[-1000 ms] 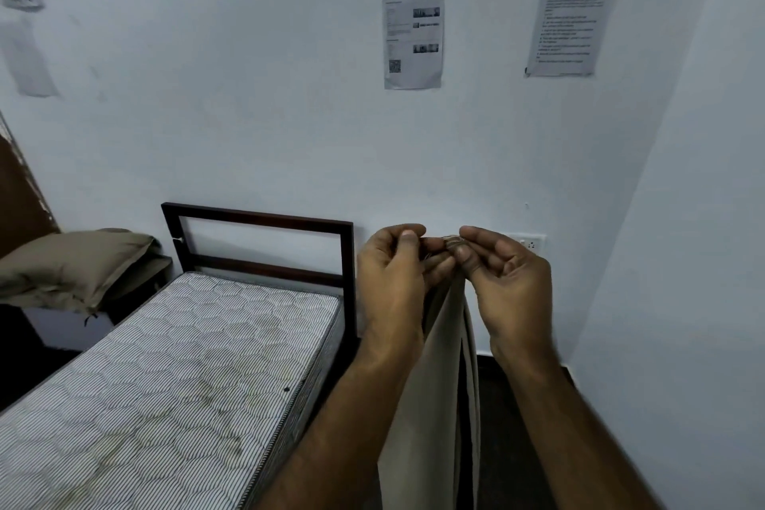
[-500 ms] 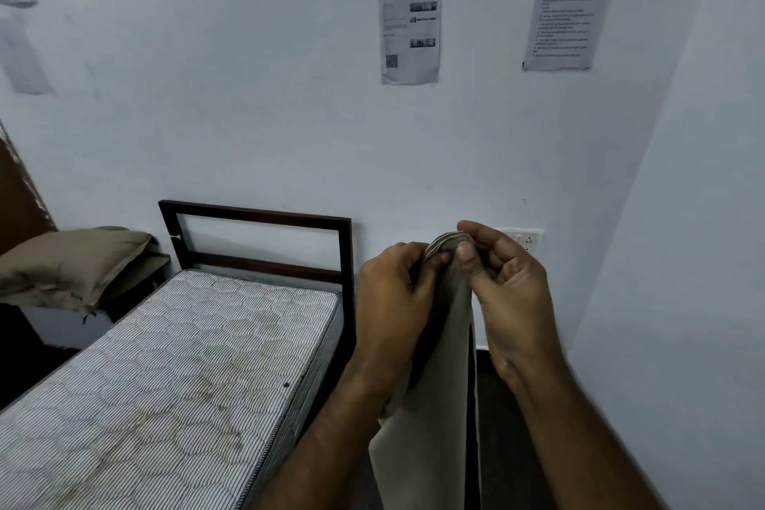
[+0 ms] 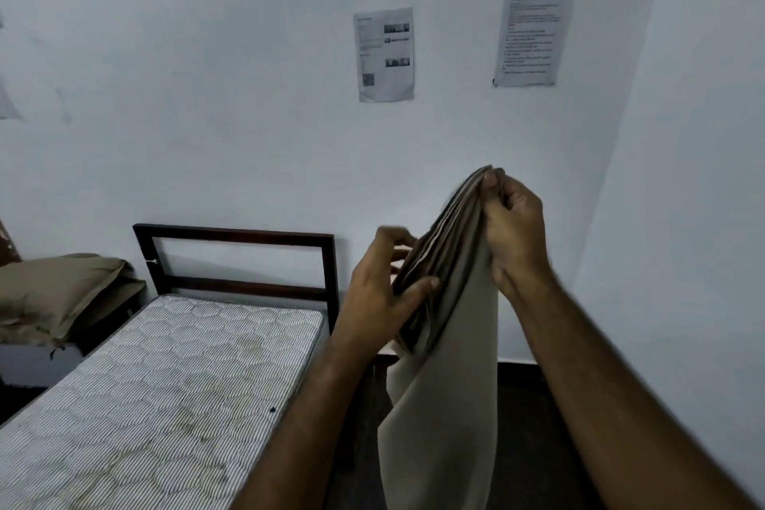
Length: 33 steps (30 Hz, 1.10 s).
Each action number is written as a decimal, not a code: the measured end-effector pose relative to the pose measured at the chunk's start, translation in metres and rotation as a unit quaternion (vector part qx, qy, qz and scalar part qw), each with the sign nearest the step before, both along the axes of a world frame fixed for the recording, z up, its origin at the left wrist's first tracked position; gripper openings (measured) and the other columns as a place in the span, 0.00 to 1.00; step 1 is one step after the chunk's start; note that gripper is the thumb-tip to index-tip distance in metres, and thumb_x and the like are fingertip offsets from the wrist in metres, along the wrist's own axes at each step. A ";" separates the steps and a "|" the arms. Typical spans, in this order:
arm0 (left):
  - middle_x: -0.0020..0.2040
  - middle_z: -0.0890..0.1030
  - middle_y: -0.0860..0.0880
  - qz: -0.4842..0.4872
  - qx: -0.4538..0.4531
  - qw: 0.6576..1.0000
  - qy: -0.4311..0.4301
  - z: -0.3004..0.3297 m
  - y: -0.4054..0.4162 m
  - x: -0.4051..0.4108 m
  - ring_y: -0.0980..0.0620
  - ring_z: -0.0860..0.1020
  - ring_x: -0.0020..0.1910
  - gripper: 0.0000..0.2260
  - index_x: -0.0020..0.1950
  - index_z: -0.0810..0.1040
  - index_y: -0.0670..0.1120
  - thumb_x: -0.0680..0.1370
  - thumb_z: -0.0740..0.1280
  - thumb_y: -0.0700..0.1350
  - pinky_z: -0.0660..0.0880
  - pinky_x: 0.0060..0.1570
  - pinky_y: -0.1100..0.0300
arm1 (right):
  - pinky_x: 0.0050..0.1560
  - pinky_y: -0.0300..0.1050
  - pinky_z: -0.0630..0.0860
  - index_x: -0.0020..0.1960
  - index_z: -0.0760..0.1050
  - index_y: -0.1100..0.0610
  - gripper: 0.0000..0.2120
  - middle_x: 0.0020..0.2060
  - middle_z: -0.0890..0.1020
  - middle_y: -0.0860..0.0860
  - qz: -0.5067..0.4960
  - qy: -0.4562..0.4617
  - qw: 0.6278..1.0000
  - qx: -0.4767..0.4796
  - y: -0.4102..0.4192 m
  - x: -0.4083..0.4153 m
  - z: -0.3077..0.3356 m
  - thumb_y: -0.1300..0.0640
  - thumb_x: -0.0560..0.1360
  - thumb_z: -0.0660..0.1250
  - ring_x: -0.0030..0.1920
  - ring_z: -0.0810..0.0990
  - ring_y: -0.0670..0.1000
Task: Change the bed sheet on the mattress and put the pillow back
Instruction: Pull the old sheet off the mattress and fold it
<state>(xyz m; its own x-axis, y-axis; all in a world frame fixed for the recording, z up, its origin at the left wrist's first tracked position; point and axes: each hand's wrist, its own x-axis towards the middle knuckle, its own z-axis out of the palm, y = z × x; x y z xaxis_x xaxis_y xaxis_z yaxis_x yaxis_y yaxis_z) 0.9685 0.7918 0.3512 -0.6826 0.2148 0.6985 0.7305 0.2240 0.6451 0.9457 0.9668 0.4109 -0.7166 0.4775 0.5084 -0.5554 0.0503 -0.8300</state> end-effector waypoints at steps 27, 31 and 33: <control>0.75 0.61 0.51 0.150 -0.259 0.948 0.108 -0.047 -0.013 0.001 0.43 0.61 0.70 0.07 0.51 0.83 0.59 0.74 0.74 0.55 0.64 0.65 0.50 | 0.42 0.38 0.73 0.38 0.76 0.56 0.14 0.33 0.74 0.45 0.040 0.024 0.999 0.018 -0.004 -0.015 0.020 0.54 0.82 0.67 0.36 0.71 0.43; 0.71 0.65 0.51 0.206 -0.293 0.914 0.192 -0.051 -0.006 0.010 0.43 0.63 0.70 0.08 0.46 0.81 0.57 0.71 0.78 0.48 0.63 0.63 0.48 | 0.43 0.39 0.74 0.38 0.78 0.55 0.13 0.33 0.76 0.44 0.032 0.009 0.999 0.011 -0.002 -0.027 0.016 0.54 0.81 0.68 0.37 0.73 0.43; 0.68 0.68 0.51 0.218 -0.297 0.889 0.273 -0.054 -0.005 0.017 0.46 0.66 0.69 0.12 0.52 0.80 0.55 0.71 0.76 0.44 0.62 0.62 0.51 | 0.42 0.42 0.73 0.36 0.76 0.54 0.14 0.32 0.75 0.44 0.024 0.000 1.000 0.003 0.004 -0.034 0.015 0.54 0.81 0.69 0.36 0.72 0.44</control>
